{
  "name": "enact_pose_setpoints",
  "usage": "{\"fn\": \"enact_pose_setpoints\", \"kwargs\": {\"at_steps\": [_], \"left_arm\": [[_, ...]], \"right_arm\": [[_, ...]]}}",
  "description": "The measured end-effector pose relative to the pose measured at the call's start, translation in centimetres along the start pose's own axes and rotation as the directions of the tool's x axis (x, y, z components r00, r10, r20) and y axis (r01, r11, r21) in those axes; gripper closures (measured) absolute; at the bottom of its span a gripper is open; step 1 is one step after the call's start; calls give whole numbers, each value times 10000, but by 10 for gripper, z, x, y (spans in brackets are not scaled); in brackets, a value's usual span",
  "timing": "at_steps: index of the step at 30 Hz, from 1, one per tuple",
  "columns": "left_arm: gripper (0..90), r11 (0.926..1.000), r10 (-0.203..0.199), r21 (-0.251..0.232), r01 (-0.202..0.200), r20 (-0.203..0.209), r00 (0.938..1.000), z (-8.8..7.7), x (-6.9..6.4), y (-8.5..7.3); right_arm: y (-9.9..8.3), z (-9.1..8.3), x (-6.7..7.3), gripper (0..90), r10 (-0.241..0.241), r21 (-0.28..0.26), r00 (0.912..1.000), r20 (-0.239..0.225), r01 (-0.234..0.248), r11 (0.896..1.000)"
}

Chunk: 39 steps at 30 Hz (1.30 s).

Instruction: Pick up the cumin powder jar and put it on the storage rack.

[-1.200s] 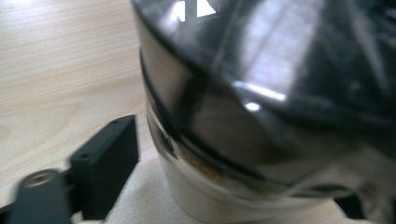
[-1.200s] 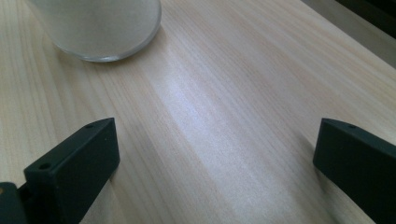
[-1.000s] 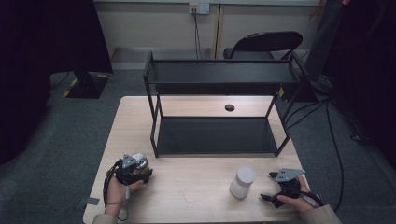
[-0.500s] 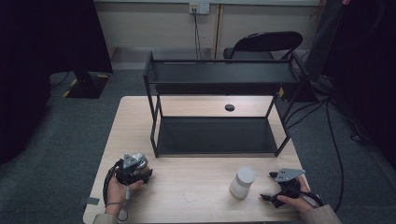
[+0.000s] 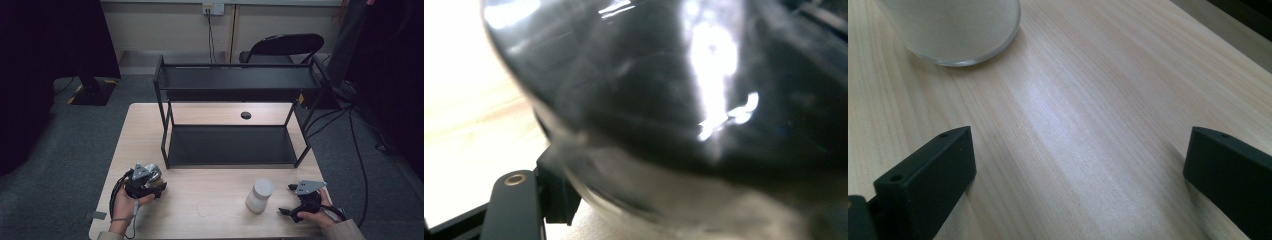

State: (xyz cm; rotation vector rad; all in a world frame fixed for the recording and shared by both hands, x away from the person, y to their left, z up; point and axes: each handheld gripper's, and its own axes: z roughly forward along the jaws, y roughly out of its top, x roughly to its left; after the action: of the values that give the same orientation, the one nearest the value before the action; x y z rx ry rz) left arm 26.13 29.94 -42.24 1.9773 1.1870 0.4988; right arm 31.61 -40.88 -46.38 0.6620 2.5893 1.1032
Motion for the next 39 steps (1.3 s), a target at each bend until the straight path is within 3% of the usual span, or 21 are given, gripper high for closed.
{"fn": "enact_pose_setpoints", "kwargs": {"at_steps": [17, 21, 23, 29, 39], "left_arm": [[305, 9987, 498, 22, -501, 744, 9960, -22, -5, 55], [304, 9967, 800, 63, -810, 933, 9924, -26, -6, 71], [305, 9975, 704, 37, -712, 1061, 9919, -27, -6, 78], [305, 9934, 1140, 5, -1147, 1058, 9878, -32, -11, 104], [305, 9900, 1406, -136, -1401, 1440, 9795, -38, -14, 145]], "right_arm": [[0, 0, 0, 0, 0, -1, 10000, -1, 0, 10000], [0, 0, 0, 0, -1, -1, 10000, -2, 1, 10000], [0, 0, 0, 0, -1, -1, 10000, 0, 1, 10000], [0, 0, 0, 0, 8, -10, 10000, -14, -8, 10000], [0, 0, 0, 0, 12, -13, 10000, -13, -12, 10000]]}}
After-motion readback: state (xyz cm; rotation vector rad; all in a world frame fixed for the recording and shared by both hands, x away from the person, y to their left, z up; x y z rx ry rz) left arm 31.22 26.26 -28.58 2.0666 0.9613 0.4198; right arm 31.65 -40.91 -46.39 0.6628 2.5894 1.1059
